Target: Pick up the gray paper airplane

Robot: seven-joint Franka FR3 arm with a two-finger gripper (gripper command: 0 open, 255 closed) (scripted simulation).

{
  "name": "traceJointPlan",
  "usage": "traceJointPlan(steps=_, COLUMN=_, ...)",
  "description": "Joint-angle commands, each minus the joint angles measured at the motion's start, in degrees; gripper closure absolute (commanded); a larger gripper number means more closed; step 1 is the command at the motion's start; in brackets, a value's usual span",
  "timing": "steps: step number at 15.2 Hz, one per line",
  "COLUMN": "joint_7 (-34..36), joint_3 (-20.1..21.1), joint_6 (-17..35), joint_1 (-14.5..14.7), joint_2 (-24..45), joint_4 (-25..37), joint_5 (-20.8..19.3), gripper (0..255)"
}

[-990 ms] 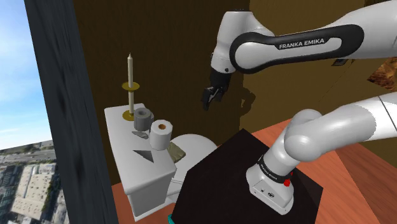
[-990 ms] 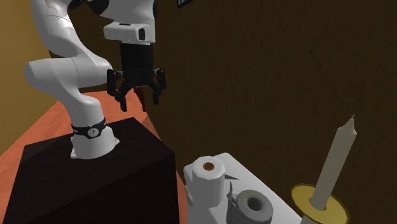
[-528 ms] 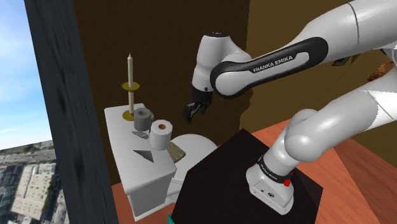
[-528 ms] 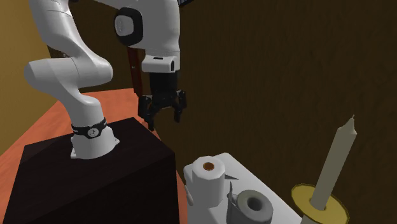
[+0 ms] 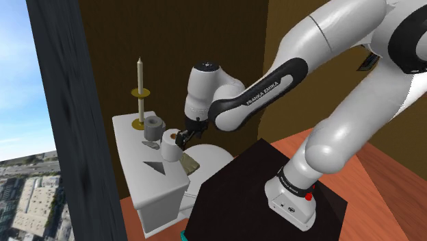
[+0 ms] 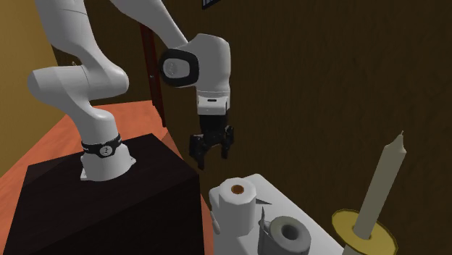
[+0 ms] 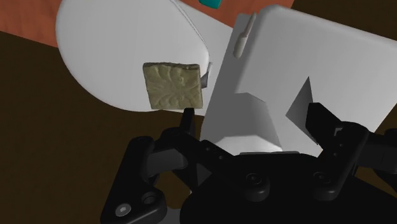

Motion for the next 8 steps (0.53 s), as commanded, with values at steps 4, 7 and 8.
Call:
traceJointPlan(steps=4, joint_7=15.44, joint_3=0.09, joint_6=5.39, joint_1=1.53, joint_2=13.65, joint_4=6.38, joint_5=-16.06, gripper=0)
traceJointPlan(steps=7, joint_7=23.44, joint_3=-3.21, joint_6=6.83, joint_1=5.73, joint_2=21.28, joint_4=11.38, joint_5=-24.55, gripper=0)
traceJointPlan(steps=8, joint_7=25.60, joint_3=-4.52, joint_6=7.19, joint_1=7.42, joint_2=23.65, joint_4=13.18, joint_5=-26.74, gripper=0)
